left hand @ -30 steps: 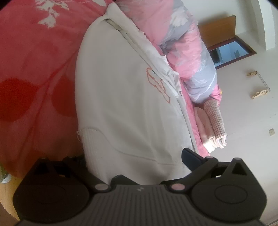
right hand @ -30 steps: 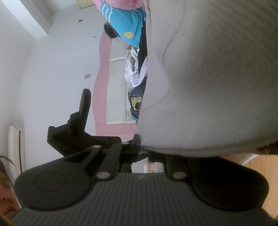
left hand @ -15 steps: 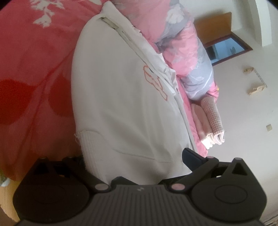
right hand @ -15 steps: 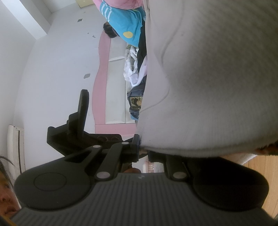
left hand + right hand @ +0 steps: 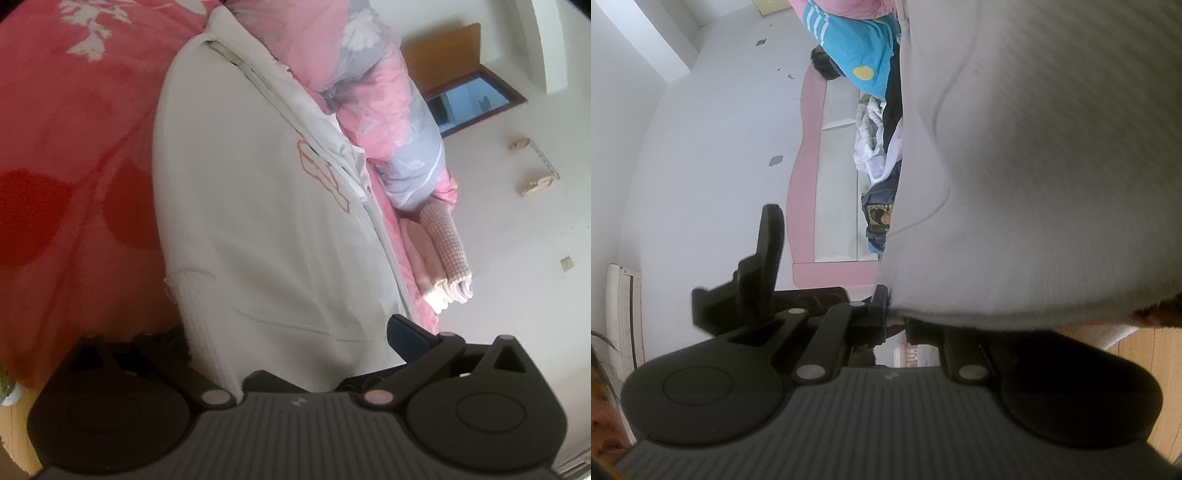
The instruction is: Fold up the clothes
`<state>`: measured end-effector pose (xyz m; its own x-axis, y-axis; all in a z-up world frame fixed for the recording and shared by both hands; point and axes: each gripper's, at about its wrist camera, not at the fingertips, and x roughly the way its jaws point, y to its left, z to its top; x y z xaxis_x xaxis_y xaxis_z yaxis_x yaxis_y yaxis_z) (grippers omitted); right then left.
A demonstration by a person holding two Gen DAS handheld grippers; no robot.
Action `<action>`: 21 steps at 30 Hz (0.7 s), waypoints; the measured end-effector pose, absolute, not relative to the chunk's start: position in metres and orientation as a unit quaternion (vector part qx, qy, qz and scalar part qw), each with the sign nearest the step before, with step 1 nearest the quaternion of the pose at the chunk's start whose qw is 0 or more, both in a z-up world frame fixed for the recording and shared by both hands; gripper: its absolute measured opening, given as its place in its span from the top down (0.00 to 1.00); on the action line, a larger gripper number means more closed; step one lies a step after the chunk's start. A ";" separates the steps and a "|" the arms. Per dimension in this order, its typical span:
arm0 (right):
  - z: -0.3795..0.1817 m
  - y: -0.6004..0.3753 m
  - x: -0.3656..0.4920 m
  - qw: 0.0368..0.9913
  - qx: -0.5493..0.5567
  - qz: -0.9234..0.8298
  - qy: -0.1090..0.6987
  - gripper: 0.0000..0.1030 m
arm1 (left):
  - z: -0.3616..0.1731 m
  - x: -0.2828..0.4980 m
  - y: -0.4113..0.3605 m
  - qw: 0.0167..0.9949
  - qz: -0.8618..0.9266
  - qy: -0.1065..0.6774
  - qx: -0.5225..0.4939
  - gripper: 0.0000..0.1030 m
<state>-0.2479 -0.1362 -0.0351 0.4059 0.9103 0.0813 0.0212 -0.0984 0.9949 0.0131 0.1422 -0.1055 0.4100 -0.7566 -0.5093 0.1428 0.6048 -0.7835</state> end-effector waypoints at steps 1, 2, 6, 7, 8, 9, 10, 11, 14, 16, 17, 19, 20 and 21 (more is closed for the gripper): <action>-0.033 -0.140 -0.249 0.559 0.625 0.398 0.372 0.91 | -0.105 0.012 0.143 0.772 -0.285 0.456 -0.339 0.09; -0.031 -0.144 -0.250 0.559 0.625 0.399 0.372 0.91 | -0.104 0.010 0.144 0.775 -0.278 0.453 -0.343 0.11; -0.023 -0.154 -0.254 0.555 0.627 0.404 0.368 0.91 | -0.100 0.009 0.152 0.773 -0.290 0.433 -0.360 0.21; -0.021 -0.155 -0.256 0.554 0.628 0.406 0.366 0.91 | -0.101 0.010 0.154 0.771 -0.293 0.432 -0.366 0.24; -0.019 -0.158 -0.257 0.553 0.628 0.408 0.365 0.91 | -0.101 0.011 0.157 0.768 -0.295 0.430 -0.371 0.25; -0.017 -0.160 -0.258 0.553 0.628 0.410 0.364 0.91 | -0.103 0.012 0.158 0.765 -0.295 0.430 -0.378 0.29; -0.014 -0.160 -0.259 0.553 0.627 0.411 0.363 0.91 | -0.105 0.014 0.160 0.761 -0.294 0.432 -0.384 0.36; -0.012 -0.160 -0.260 0.553 0.627 0.413 0.362 0.91 | -0.108 0.015 0.162 0.758 -0.293 0.435 -0.388 0.39; -0.004 -0.162 -0.263 0.556 0.623 0.416 0.360 0.91 | -0.115 0.020 0.162 0.750 -0.288 0.442 -0.399 0.54; 0.001 -0.164 -0.265 0.559 0.620 0.417 0.359 0.91 | -0.116 0.021 0.162 0.748 -0.289 0.443 -0.401 0.63; 0.004 -0.166 -0.266 0.561 0.618 0.417 0.359 0.91 | -0.117 0.022 0.162 0.747 -0.290 0.443 -0.402 0.63; 0.011 -0.175 -0.268 0.570 0.611 0.419 0.356 0.91 | -0.117 0.024 0.162 0.747 -0.291 0.444 -0.401 0.69; 0.015 -0.177 -0.269 0.576 0.605 0.420 0.355 0.91 | -0.117 0.024 0.161 0.748 -0.292 0.444 -0.398 0.70; 0.020 -0.181 -0.270 0.584 0.597 0.421 0.354 0.91 | -0.117 0.025 0.160 0.749 -0.291 0.446 -0.394 0.72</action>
<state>-0.2702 -0.1805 0.0198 0.3935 0.9150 0.0889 -0.0691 -0.0670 0.9954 0.0252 0.1605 -0.1169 0.4336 -0.7873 -0.4384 0.0853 0.5202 -0.8498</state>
